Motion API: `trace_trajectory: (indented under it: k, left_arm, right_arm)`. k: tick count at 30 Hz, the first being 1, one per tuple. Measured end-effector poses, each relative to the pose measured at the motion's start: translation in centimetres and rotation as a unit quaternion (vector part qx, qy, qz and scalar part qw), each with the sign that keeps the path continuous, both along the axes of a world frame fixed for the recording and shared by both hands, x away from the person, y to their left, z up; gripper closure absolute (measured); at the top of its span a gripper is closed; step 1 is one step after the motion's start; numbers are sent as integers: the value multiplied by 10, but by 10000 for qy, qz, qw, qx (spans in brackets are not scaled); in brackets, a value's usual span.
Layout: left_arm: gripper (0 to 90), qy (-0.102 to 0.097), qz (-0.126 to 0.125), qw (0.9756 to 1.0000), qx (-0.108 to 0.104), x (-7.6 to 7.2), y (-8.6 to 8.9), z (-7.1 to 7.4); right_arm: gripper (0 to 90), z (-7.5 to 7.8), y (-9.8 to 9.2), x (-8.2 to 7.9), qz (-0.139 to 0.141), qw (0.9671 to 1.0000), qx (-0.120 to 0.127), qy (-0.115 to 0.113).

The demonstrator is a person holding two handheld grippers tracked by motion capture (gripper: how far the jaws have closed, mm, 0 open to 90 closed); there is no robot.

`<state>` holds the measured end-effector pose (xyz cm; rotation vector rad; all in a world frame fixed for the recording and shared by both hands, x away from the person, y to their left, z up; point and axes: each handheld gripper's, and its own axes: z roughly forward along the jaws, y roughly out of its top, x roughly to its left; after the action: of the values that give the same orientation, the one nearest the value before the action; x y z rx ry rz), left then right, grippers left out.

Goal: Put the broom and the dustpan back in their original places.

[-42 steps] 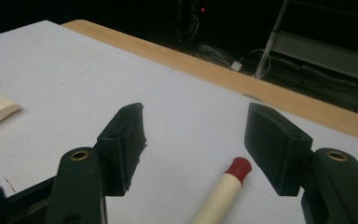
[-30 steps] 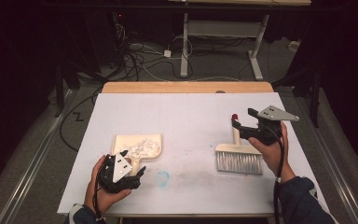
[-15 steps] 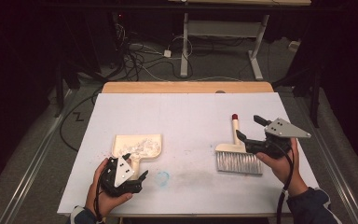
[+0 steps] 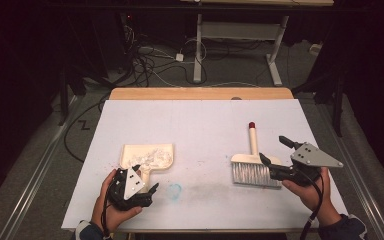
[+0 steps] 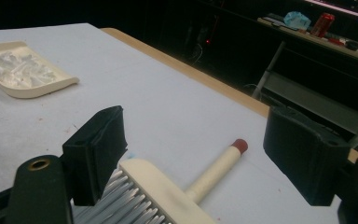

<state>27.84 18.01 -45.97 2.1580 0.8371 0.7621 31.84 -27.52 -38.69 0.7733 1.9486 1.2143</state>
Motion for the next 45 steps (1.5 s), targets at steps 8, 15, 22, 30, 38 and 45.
trace_trajectory:
  k: [8, 15, 22, 30, 38, 45]
  left_arm:
    - [189, 14, 39, 10000, 14, 2, 1, -1]
    - [189, -27, 33, 10000, 4, 1, 0, 0]
    - [189, -37, -38, 10000, 68, -1, -3, -3]
    - [189, -108, -159, 9996, 224, -4, -8, -4]
    - [189, -108, -203, 9995, 211, -2, -7, -4]
    - [189, -75, -215, 9995, 236, 0, -9, -4]
  right_arm:
    - [205, -12, -6, -11, -23, 9999, -142, 21]
    - [204, -32, -13, -27, -139, 9995, -248, -157]
    - [190, -55, -18, -39, -186, 9992, -330, 104]
    - [186, -54, -19, -40, -136, 9992, -345, 168]
    - [186, -53, -15, -41, -110, 9991, -376, 167]
    - [186, -54, -17, -41, -138, 9989, -411, 199]
